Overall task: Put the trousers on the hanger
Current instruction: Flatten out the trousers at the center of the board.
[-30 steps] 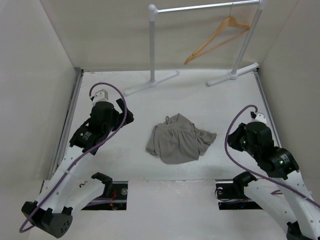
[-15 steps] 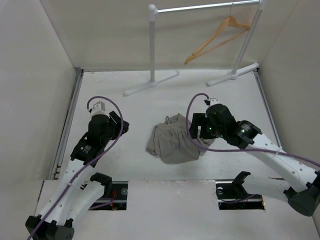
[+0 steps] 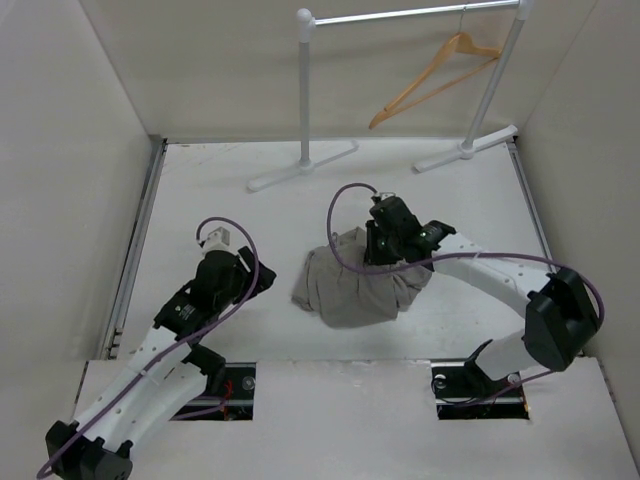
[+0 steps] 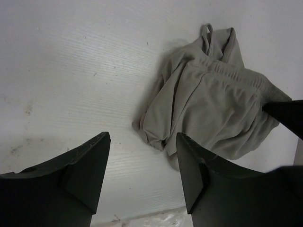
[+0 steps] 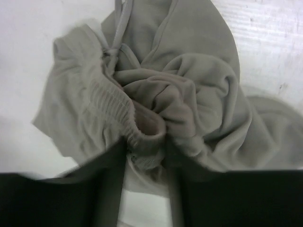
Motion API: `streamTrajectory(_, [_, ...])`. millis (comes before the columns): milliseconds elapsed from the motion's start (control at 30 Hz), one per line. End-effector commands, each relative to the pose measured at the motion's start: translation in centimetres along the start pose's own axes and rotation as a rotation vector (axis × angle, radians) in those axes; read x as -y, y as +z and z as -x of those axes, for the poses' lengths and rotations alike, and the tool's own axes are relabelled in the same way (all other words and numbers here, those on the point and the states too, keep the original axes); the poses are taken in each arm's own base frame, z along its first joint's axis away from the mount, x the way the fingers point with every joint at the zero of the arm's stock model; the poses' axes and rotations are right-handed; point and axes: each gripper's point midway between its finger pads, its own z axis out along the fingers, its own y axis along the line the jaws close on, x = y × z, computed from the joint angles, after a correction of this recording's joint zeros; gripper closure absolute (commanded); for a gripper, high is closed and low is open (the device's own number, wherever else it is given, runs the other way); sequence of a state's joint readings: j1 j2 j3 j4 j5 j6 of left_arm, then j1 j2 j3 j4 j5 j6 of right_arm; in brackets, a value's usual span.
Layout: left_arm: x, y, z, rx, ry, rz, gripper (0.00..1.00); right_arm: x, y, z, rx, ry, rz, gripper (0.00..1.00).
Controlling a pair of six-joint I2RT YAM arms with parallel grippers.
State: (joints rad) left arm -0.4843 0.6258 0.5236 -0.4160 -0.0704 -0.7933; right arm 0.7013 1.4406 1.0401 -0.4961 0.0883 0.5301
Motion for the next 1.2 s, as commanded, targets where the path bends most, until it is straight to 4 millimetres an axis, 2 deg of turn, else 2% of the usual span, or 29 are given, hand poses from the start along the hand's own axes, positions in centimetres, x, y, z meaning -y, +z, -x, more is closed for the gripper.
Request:
streamTrajectory(0, [0.2, -0.1, 0.5, 0.043, -0.026, -0.004, 0.44, -4.1, -1.7, 5.5, 0.164, -0.008, 0.083, 0.87])
streamTrajectory(33, [-0.1, -0.2, 0.9, 0.061, -0.032, 0.009, 0.43, -5.0, -2.4, 6.4, 0.183, -0.008, 0.097, 0.92])
streamTrajectory(67, [-0.7, -0.3, 1.4, 0.084, -0.044, 0.032, 0.43, -7.4, -4.8, 8.4, 0.219, 0.003, 0.146, 0.95])
streamTrajectory(100, [-1.4, -0.4, 1.9, 0.105, -0.057, 0.061, 0.43, -8.9, -6.2, 9.5, 0.239, 0.008, 0.182, 0.95])
streamTrajectory(167, [-3.2, -0.7, 2.9, 0.148, -0.092, 0.137, 0.4, -13.3, -11.5, 13.2, 0.332, 0.009, 0.294, 0.95])
streamTrajectory(200, [-4.3, -0.9, 3.5, 0.172, -0.117, 0.185, 0.39, -16.2, -15.6, 15.6, 0.402, 0.004, 0.378, 0.95])
streamTrajectory(233, [-5.6, -1.2, 4.1, 0.191, -0.15, 0.236, 0.38, -18.0, -18.8, 17.4, 0.459, 0.003, 0.434, 0.94])
streamTrajectory(300, [-7.7, -1.6, 4.9, 0.221, -0.217, 0.315, 0.36, -20.9, -25.8, 20.9, 0.582, 0.011, 0.544, 0.94])
streamTrajectory(333, [-8.7, -2.0, 5.5, 0.237, -0.262, 0.349, 0.35, -21.7, -29.9, 22.6, 0.656, 0.017, 0.591, 0.94])
streamTrajectory(400, [-9.7, -2.5, 6.4, 0.266, -0.332, 0.371, 0.34, -21.5, -35.7, 24.8, 0.781, 0.055, 0.64, 0.94])
streamTrajectory(467, [-9.9, -2.9, 7.4, 0.297, -0.362, 0.376, 0.33, -20.0, -41.0, 26.2, 0.905, 0.102, 0.674, 0.94])
streamTrajectory(533, [-9.3, -3.3, 8.7, 0.328, -0.369, 0.374, 0.32, -17.5, -44.6, 26.6, 0.996, 0.154, 0.673, 0.94])
streamTrajectory(567, [-8.9, -3.4, 9.3, 0.341, -0.372, 0.362, 0.31, -16.3, -45.6, 26.5, 1.024, 0.176, 0.661, 0.94])
streamTrajectory(600, [-8.3, -3.5, 10.3, 0.363, -0.373, 0.344, 0.3, -13.9, -46.5, 26.2, 1.069, 0.202, 0.619, 0.94])
streamTrajectory(633, [-7.7, -3.4, 10.9, 0.369, -0.368, 0.324, 0.29, -12.9, -46.2, 26.1, 1.083, 0.213, 0.59, 0.94])
streamTrajectory(700, [-5.5, -2.7, 11.7, 0.341, -0.341, 0.249, 0.27, -8.2, -44.3, 24.9, 1.121, 0.266, 0.466, 0.94])
streamTrajectory(767, [-3.2, -1.3, 10.8, 0.26, -0.306, 0.164, 0.27, -3.0, -40.0, 22.5, 1.102, 0.329, 0.309, 0.94])
streamTrajectory(833, [-0.7, 0.7, 8.2, 0.145, -0.238, 0.087, 0.25, 2.3, -35.2, 19.6, 1.064, 0.428, 0.154, 0.94])
streamTrajectory(933, [1.9, 3.4, 3.6, 0.013, -0.106, 0.042, 0.23, 10.1, -27.7, 14.9, 0.966, 0.562, -0.079, 0.95])
streamTrajectory(967, [4.1, 5.0, 0.9, -0.042, -0.01, 0.026, 0.21, 15.8, -24.3, 11.4, 0.9, 0.679, -0.228, 0.97])
streamTrajectory(1000, [4.3, 5.1, 0.7, -0.045, -0.003, 0.026, 0.21, 15.8, -24.3, 11.4, 0.899, 0.68, -0.23, 0.97])
streamTrajectory(1067, [6.0, 6.3, -0.6, -0.069, 0.05, 0.014, 0.2, 19.3, -23.6, 9.3, 0.887, 0.751, -0.323, 0.99])
streamTrajectory(1133, [6.8, 7.6, -1.7, -0.094, 0.086, 0.019, 0.19, 21.1, -23.5, 7.5, 0.879, 0.791, -0.379, 1.0])
streamTrajectory(1167, [7.2, 8.3, -2.3, -0.111, 0.097, 0.017, 0.19, 21.3, -23.2, 6.9, 0.869, 0.794, -0.393, 1.0])
